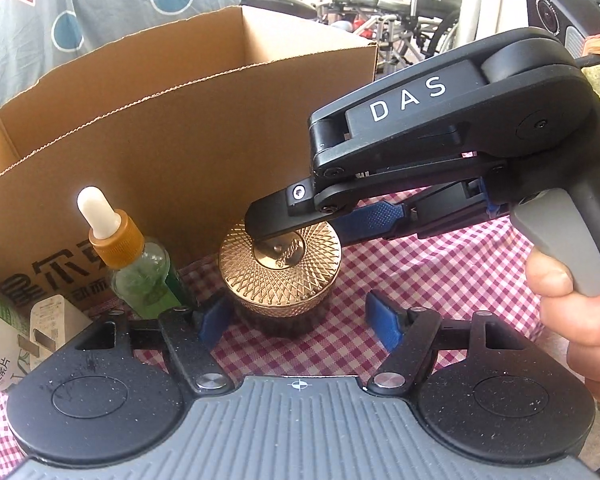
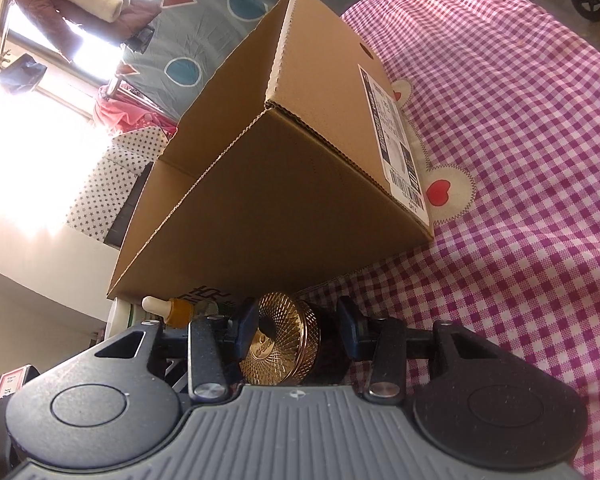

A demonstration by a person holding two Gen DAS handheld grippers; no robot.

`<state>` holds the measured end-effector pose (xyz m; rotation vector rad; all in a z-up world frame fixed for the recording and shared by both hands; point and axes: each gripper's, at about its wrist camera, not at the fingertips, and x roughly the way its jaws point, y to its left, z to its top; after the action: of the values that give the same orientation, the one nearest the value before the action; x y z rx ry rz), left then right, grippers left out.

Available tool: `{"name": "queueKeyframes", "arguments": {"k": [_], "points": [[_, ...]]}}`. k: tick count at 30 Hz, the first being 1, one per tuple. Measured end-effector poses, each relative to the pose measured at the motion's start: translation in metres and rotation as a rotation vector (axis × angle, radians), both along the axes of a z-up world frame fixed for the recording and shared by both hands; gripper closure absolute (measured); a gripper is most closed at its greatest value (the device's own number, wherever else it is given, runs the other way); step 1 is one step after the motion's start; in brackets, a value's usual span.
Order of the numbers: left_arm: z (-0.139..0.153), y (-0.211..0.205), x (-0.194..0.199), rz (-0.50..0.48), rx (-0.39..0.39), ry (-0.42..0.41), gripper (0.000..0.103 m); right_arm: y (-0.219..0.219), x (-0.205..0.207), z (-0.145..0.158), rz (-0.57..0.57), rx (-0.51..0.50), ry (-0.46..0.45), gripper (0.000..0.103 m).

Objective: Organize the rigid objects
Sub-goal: 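Close the right gripper on the gold lid while the left gripper clamps the jar, then lift the gold-lidded jar with both grippers and carry it over the box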

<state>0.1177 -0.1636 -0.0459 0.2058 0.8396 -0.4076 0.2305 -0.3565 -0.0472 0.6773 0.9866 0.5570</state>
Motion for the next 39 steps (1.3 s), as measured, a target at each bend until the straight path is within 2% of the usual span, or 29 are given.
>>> {"name": "queueKeyframes", "arguments": {"k": [8,12,17,21,28,32,36,39], "points": [[0.004,-0.005,-0.021,-0.065,-0.045,0.027,0.032,-0.003,-0.023,-0.006,0.0,0.035,0.047,0.057],[0.005,-0.011,-0.034,-0.087,-0.014,-0.001,0.035,-0.003,-0.035,-0.009,-0.011,0.041,0.046,0.058],[0.006,-0.005,-0.035,-0.07,-0.022,-0.005,0.034,-0.013,-0.036,-0.012,-0.052,0.053,0.048,0.058],[0.013,0.008,-0.04,-0.081,-0.025,-0.029,0.029,-0.024,-0.04,0.0,-0.075,0.065,0.021,0.057],[0.008,0.01,-0.048,-0.111,-0.004,0.003,0.029,-0.037,-0.063,0.004,-0.083,0.072,0.028,0.056],[0.003,0.008,-0.048,-0.109,0.006,0.008,0.033,-0.033,-0.076,-0.004,-0.092,0.072,0.044,0.056],[0.0,0.007,-0.045,-0.099,-0.004,0.014,0.045,-0.032,-0.078,-0.011,-0.102,0.065,0.06,0.055],[-0.002,0.005,-0.046,-0.094,-0.01,0.01,0.047,-0.033,-0.078,-0.012,-0.104,0.075,0.058,0.055]]}}
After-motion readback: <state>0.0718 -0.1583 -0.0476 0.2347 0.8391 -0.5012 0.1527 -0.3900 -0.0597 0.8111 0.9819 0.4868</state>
